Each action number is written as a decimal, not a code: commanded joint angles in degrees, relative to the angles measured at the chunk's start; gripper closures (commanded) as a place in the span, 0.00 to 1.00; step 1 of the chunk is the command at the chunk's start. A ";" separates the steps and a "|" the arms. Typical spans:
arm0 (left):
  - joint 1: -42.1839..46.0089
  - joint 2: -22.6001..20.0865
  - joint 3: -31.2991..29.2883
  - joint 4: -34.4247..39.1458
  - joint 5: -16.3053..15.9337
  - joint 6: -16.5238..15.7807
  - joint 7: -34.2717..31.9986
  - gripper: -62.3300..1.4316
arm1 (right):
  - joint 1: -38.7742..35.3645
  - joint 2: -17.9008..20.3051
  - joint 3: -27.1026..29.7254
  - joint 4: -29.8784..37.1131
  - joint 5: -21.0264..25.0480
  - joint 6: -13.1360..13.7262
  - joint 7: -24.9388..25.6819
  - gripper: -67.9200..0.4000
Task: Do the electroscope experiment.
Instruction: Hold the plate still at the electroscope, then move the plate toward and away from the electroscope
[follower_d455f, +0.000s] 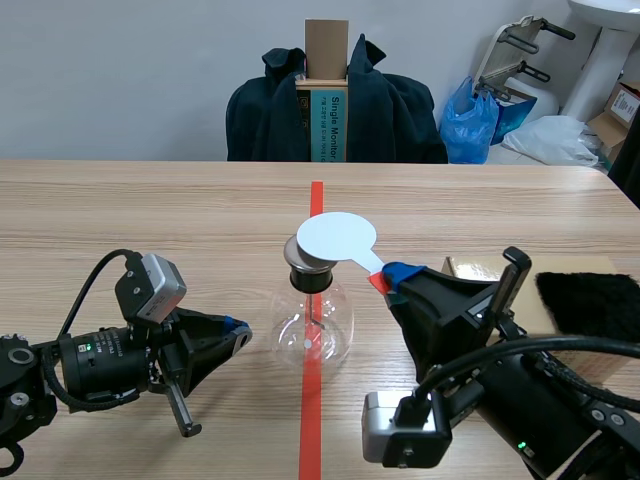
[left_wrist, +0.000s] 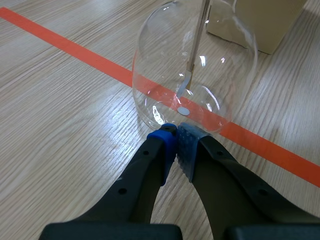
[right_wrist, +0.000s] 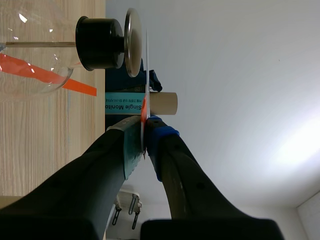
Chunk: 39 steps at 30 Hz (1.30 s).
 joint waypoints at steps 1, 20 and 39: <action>-0.28 0.13 -0.37 1.27 -0.74 -0.11 -1.01 0.94 | 0.55 0.50 0.15 0.98 0.37 -1.05 -0.22 0.98; -0.28 0.13 -0.37 1.27 -0.74 -0.11 -1.01 0.94 | 0.55 0.50 0.15 0.98 0.37 -1.05 -17.92 0.98; -0.28 0.13 -0.37 1.27 -0.74 -0.11 -1.01 0.94 | 0.55 0.50 0.15 0.98 0.37 -1.03 -10.58 0.98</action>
